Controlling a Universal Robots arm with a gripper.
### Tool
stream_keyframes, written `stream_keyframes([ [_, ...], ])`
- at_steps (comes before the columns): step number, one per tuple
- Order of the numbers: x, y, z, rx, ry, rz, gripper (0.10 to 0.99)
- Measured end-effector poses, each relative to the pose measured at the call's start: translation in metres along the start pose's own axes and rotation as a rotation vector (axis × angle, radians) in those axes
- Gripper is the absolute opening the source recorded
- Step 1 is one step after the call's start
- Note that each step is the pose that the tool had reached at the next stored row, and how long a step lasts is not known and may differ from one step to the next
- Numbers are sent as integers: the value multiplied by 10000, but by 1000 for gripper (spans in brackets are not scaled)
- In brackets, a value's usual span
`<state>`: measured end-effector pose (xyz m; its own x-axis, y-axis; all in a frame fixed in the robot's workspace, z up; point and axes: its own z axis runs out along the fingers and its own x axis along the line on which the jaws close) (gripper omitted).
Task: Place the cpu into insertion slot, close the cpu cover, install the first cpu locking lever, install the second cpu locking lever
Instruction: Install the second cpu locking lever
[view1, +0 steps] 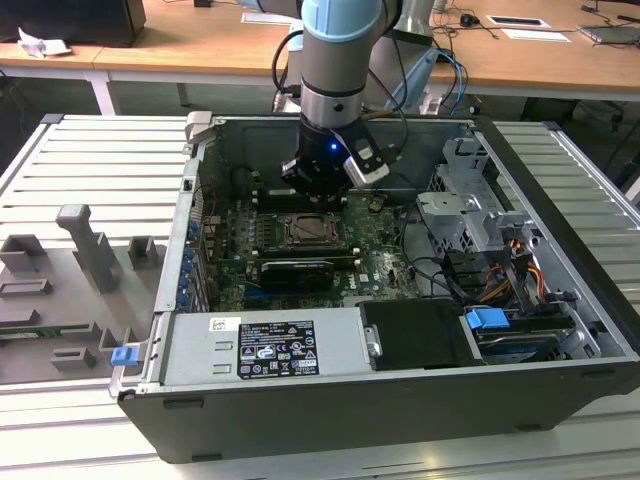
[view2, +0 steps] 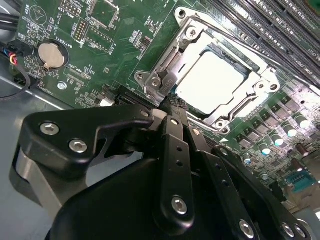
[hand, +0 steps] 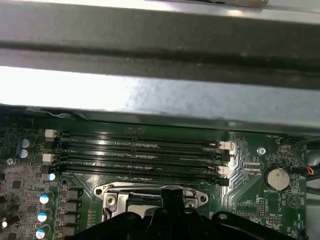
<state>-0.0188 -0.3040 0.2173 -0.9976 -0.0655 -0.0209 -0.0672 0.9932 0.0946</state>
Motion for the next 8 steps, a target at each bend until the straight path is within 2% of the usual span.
stream_keyframes([
  [4,-2,8,-82,-1,-1,0,106],
  [8,-2,4,-89,-2,-1,0,106],
])
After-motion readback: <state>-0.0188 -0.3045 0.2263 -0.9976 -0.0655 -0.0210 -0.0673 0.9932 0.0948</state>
